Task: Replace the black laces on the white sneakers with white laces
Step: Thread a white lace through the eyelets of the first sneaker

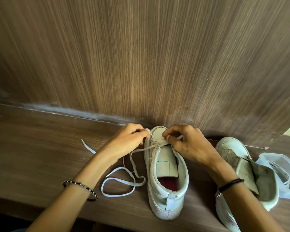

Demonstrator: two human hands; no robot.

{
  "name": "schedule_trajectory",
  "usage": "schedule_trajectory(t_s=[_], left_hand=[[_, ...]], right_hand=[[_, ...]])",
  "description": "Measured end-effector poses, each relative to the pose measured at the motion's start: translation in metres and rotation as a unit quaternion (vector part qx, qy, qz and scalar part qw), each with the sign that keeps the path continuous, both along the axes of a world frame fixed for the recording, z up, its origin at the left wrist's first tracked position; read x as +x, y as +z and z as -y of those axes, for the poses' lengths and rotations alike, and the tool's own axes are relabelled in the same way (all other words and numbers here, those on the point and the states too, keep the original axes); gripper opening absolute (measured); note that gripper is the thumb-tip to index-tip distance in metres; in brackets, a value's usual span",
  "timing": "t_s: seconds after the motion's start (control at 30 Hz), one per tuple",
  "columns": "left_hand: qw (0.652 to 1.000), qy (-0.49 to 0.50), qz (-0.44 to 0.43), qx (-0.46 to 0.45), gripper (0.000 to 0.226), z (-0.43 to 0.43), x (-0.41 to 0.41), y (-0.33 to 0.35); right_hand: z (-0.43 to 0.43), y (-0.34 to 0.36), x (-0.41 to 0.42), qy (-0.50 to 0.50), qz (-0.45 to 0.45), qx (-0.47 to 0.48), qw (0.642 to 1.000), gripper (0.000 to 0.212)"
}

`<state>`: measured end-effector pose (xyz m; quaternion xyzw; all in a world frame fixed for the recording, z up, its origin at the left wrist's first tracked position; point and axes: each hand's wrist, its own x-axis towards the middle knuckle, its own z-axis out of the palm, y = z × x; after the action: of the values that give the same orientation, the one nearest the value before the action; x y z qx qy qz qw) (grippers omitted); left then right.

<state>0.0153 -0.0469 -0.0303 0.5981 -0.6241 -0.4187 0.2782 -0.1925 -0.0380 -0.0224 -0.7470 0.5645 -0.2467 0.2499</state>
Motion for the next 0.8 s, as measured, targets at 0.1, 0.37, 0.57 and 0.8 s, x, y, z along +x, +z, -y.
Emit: schedule_trajectory(t_s=[0.1,0.37,0.57,0.8], left_hand=[[0.995,-0.009,0.050,-0.084,0.016,0.000,-0.001,0.000],[0.976,-0.046,-0.059,-0.206,0.011,-0.002,-0.003,0.018],[0.962,0.047,-0.227,-0.147,0.027,-0.002,-0.001,0.036],[0.933,0.141,0.110,-0.313,0.009,0.000,0.011,0.014]], right_hand=[[0.002,-0.002,0.002,0.011,0.008,-0.003,1.000,0.018],[0.002,0.009,0.025,0.090,0.157,0.058,0.982,0.030],[0.000,0.018,0.036,-0.009,0.324,0.000,0.946,0.014],[-0.003,0.044,0.016,-0.099,0.560,0.018,0.822,0.043]])
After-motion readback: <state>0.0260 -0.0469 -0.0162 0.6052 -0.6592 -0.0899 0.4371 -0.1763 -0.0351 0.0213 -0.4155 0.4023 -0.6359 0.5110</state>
